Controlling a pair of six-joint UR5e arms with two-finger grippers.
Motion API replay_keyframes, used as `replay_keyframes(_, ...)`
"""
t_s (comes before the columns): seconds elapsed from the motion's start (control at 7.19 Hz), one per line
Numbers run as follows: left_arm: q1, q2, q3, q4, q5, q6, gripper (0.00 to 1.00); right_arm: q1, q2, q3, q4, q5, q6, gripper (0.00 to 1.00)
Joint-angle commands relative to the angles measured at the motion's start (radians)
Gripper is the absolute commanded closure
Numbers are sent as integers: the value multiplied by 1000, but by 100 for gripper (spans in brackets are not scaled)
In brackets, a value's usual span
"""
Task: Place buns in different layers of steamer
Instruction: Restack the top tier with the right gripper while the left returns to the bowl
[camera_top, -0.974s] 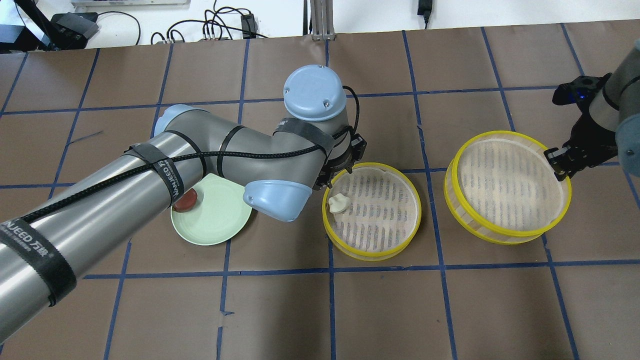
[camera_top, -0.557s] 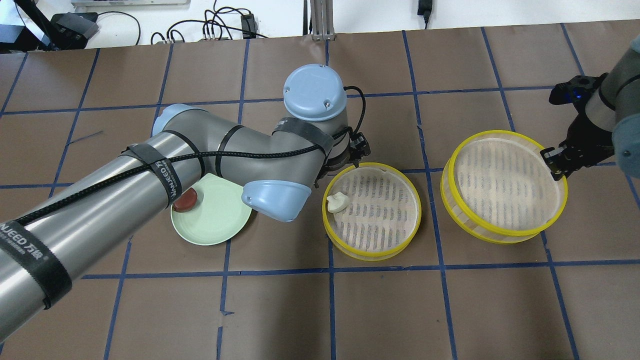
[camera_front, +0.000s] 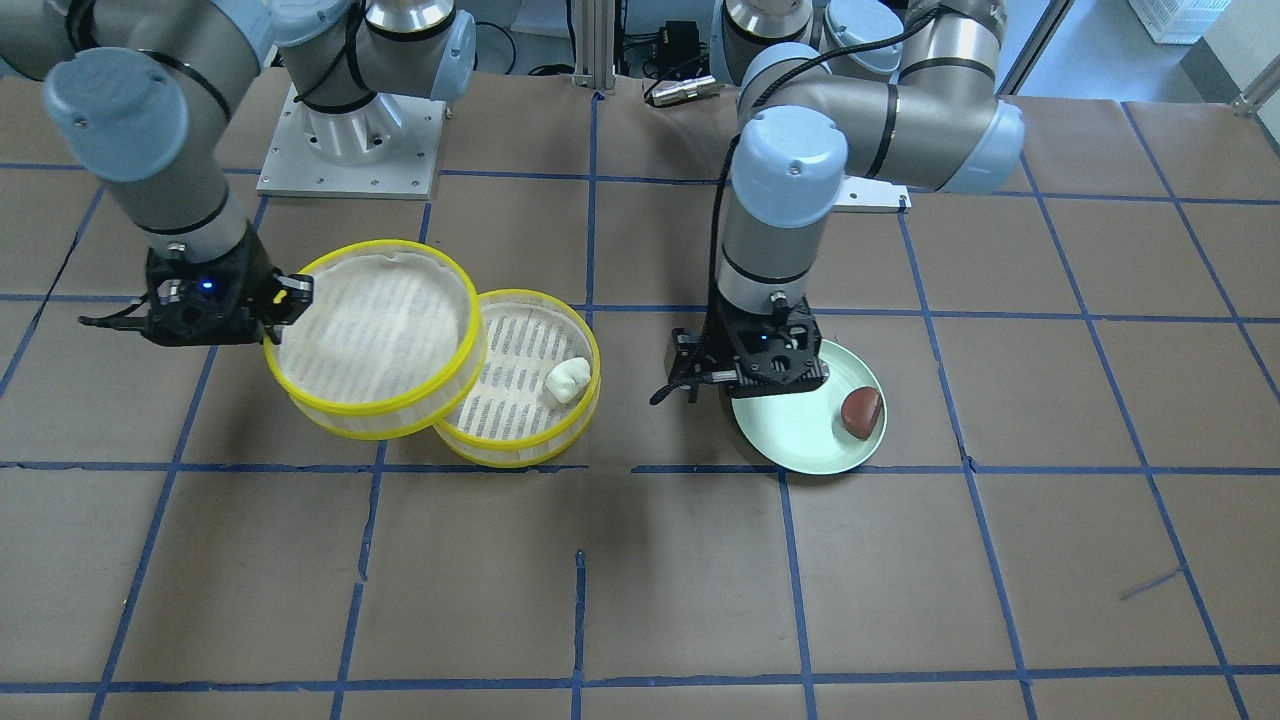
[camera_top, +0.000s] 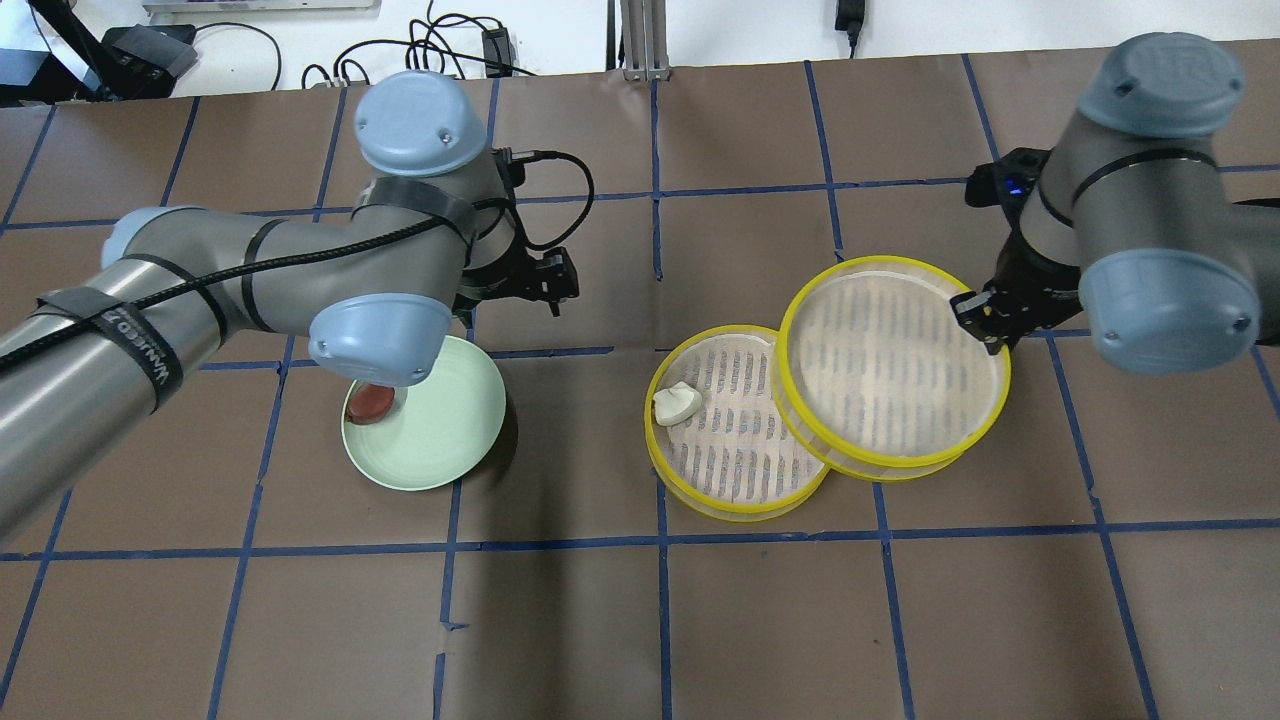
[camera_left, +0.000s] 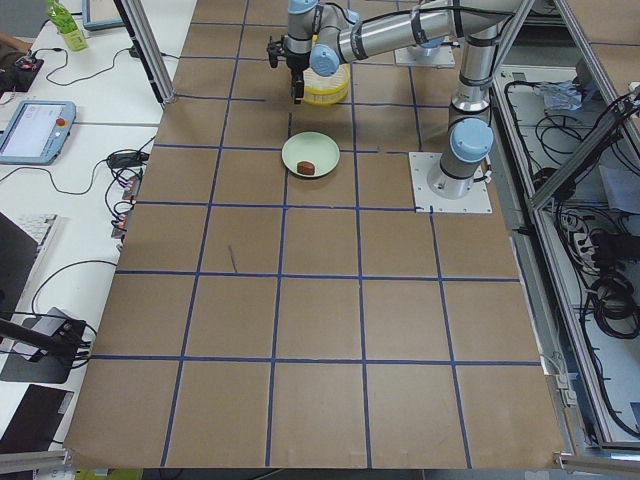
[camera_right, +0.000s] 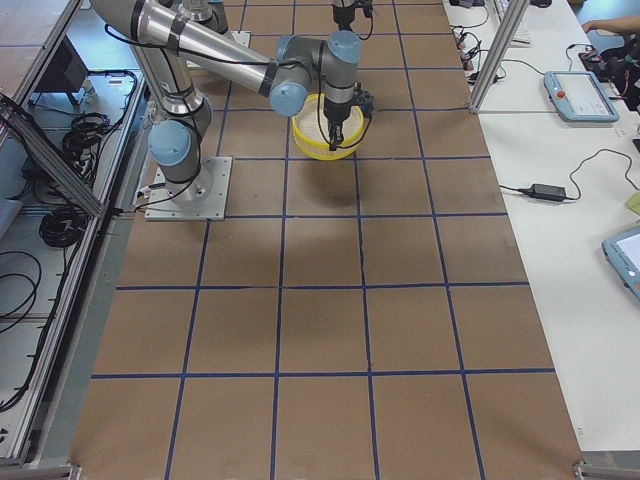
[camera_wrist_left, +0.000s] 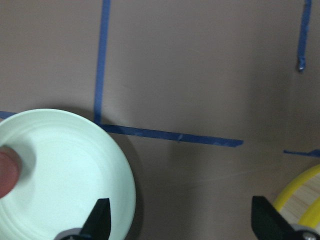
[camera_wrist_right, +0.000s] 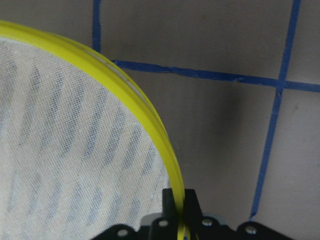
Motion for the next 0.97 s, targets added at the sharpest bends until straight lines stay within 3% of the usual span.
replay_keyframes(0.0,156,18,-81,-8,0,168,0,183,66,-44,-11,-11,212,93)
replay_keyframes(0.42,268,18,-172,-8,-1,194,0,242,112,-60,-9,-2,231,94)
replay_keyframes(0.83,299,-10,-186,5,-1,205,6,248,126,-49,-8,-14,225,94)
